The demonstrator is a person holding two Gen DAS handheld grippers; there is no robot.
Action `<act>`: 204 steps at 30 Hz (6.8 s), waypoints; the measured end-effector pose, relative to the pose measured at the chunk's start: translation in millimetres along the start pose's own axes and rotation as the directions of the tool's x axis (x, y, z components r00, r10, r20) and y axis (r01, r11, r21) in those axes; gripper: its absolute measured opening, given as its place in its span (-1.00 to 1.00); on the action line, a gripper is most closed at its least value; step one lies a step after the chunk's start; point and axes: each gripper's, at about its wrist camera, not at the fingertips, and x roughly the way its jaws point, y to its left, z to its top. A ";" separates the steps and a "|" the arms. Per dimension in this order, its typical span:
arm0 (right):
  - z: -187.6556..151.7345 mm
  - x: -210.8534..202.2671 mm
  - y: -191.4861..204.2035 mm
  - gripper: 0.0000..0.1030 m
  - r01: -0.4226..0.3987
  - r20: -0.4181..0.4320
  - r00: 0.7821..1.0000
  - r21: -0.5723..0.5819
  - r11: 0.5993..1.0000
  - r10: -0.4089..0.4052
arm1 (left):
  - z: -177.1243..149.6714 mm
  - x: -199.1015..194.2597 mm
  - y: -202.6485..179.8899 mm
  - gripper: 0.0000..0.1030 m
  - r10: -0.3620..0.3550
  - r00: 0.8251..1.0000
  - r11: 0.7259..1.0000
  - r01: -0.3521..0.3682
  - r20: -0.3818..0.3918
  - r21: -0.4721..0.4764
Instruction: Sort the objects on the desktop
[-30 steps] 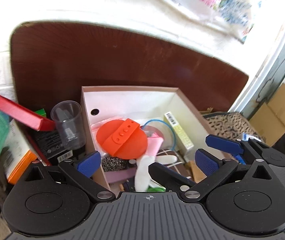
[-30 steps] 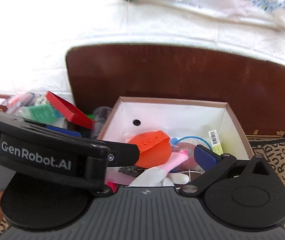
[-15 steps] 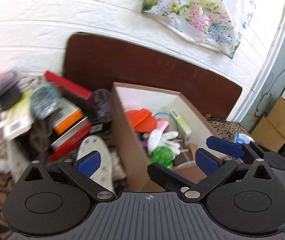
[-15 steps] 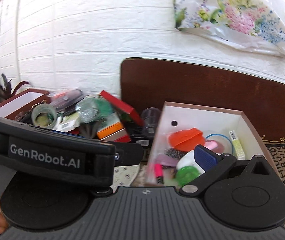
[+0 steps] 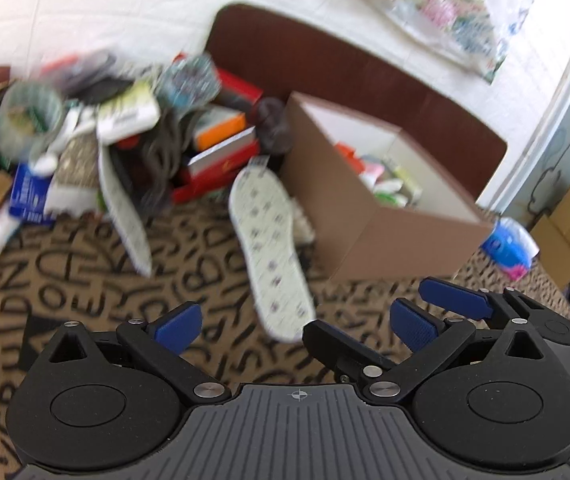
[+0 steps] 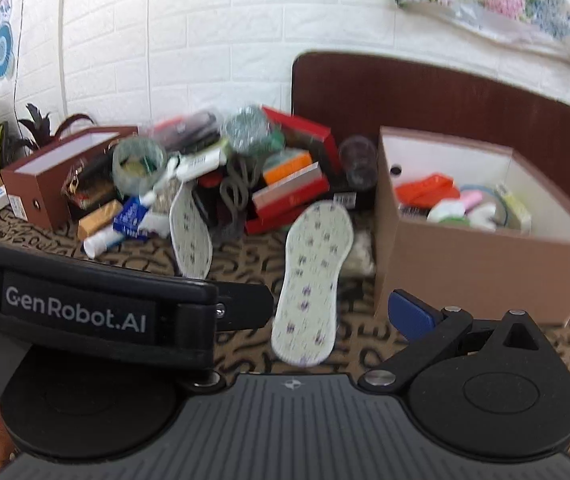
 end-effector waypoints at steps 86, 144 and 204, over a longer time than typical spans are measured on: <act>7.9 43.6 -4.7 0.22 -0.102 -0.109 0.989 -0.022 0.995 0.099 | 54.1 55.0 7.3 -0.23 -0.076 0.991 0.997 0.076 -0.109 0.000; 85.5 127.6 -242.2 0.82 0.170 -0.146 0.976 0.050 0.984 -0.161 | 181.8 291.0 -130.4 0.93 -0.283 0.928 0.959 0.273 -0.241 -0.074; 36.0 38.7 58.0 1.00 -0.165 -0.083 0.983 0.020 0.986 0.166 | 23.6 -37.1 47.7 1.00 0.122 0.990 0.991 -0.118 0.070 -0.065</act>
